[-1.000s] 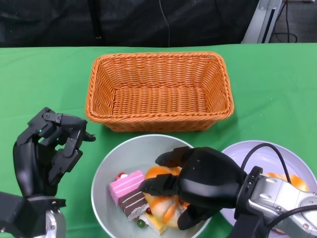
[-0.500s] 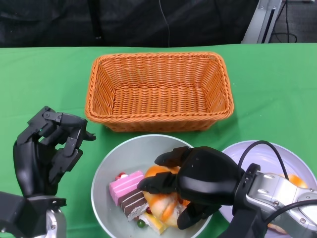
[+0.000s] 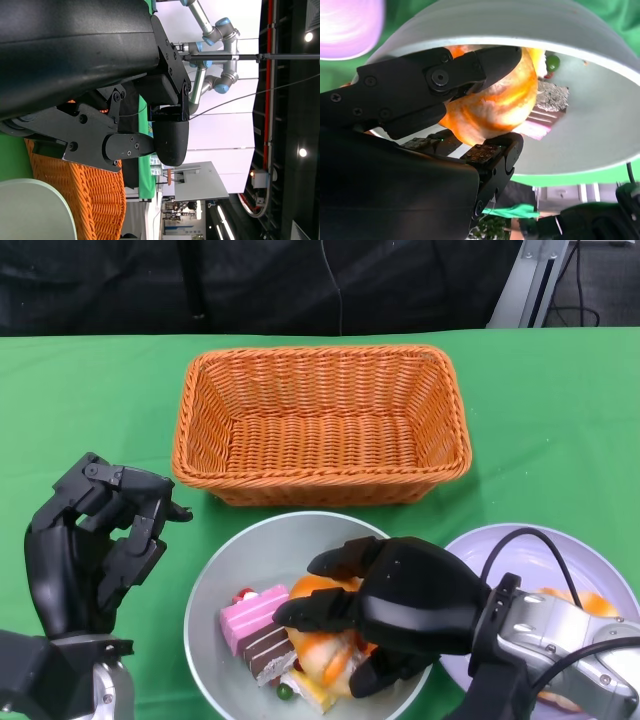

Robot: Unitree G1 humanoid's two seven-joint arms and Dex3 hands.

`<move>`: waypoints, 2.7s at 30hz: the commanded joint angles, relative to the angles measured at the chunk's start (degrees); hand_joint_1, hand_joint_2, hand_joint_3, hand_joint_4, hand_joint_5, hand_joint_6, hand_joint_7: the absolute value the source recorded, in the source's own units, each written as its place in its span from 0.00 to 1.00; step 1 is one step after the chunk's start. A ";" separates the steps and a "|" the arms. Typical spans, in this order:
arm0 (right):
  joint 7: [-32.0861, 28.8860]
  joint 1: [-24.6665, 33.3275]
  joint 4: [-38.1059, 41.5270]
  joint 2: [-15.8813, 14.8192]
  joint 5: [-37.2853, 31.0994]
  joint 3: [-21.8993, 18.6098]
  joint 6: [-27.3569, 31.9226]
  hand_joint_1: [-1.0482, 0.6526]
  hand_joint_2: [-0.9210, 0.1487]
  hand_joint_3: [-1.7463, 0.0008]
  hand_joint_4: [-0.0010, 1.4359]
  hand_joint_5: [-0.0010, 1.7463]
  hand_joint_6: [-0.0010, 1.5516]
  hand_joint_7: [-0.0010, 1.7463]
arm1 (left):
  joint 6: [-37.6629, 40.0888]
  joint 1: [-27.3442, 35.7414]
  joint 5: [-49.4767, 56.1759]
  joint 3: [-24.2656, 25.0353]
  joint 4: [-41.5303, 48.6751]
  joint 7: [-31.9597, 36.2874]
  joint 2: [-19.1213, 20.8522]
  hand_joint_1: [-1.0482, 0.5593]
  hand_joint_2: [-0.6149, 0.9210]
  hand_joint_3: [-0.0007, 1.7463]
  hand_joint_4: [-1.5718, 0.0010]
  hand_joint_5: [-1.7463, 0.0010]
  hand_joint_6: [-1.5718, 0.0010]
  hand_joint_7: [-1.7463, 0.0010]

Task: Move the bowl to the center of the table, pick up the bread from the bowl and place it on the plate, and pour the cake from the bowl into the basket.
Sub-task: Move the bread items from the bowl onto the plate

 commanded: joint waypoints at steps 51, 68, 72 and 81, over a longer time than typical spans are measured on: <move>-12.55 -0.42 9.97 2.82 24.20 -13.85 -23.89 0.47 0.00 0.95 0.48 0.84 0.49 0.58 | -2.47 -0.71 -0.54 0.78 2.45 0.58 1.06 0.56 0.97 0.27 0.47 0.19 0.46 0.35; 9.77 11.55 -16.20 0.07 53.60 -30.66 -2.04 0.45 0.00 0.91 0.51 0.85 0.48 0.69 | -0.66 -0.61 -0.02 0.49 1.05 1.45 0.96 0.56 0.97 0.27 0.48 0.18 0.45 0.37; 13.48 14.26 -22.12 -0.85 59.94 -34.62 4.50 0.48 0.00 0.89 0.51 0.86 0.45 0.70 | -0.42 -0.61 0.00 0.45 1.17 1.40 1.04 0.57 0.96 0.28 0.48 0.18 0.45 0.37; 19.63 19.01 -20.17 -2.97 59.85 -40.67 5.41 0.48 0.00 0.87 0.50 0.90 0.43 0.70 | -0.73 -0.97 0.60 0.63 2.03 1.88 1.26 0.57 0.96 0.29 0.47 0.19 0.44 0.37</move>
